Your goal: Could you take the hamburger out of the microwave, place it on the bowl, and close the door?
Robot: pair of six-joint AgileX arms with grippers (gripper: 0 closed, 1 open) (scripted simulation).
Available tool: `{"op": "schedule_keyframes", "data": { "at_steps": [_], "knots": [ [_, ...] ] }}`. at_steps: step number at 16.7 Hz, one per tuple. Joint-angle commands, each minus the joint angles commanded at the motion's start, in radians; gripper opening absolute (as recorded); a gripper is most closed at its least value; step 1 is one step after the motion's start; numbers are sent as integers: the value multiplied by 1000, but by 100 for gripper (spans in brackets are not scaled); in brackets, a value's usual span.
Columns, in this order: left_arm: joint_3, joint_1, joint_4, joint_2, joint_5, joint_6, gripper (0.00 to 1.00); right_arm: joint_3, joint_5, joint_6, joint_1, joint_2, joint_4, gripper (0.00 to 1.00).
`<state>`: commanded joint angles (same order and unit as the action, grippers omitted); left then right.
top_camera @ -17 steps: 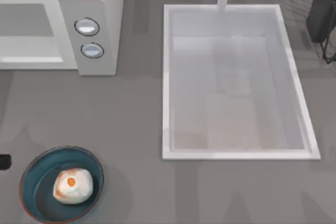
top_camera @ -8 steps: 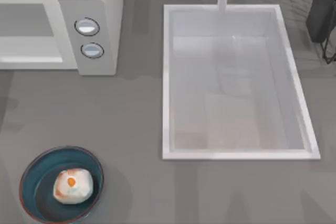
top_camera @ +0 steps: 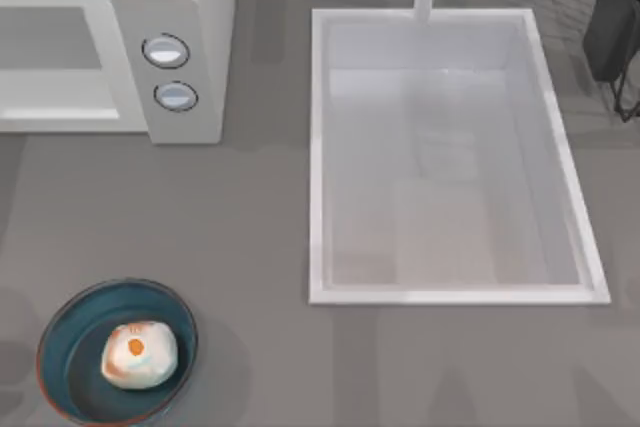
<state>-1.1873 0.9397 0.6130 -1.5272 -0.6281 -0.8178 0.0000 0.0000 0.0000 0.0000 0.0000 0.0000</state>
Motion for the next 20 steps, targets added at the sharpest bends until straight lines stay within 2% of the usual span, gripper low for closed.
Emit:
{"op": "schedule_keyframes", "data": {
  "at_steps": [5, 12, 15, 20],
  "knots": [
    [-144, 93, 123, -179, -37, -86, 0, 0, 0, 0, 0, 0, 0, 100],
    [-148, 95, 129, -187, -37, -93, 0, 0, 0, 0, 0, 0, 0, 100],
    [-98, 96, 62, -211, -37, -94, 0, 0, 0, 0, 0, 0, 0, 100],
    [46, 100, -167, -281, -40, -97, 0, 0, 0, 0, 0, 0, 0, 100]
  ]
}}
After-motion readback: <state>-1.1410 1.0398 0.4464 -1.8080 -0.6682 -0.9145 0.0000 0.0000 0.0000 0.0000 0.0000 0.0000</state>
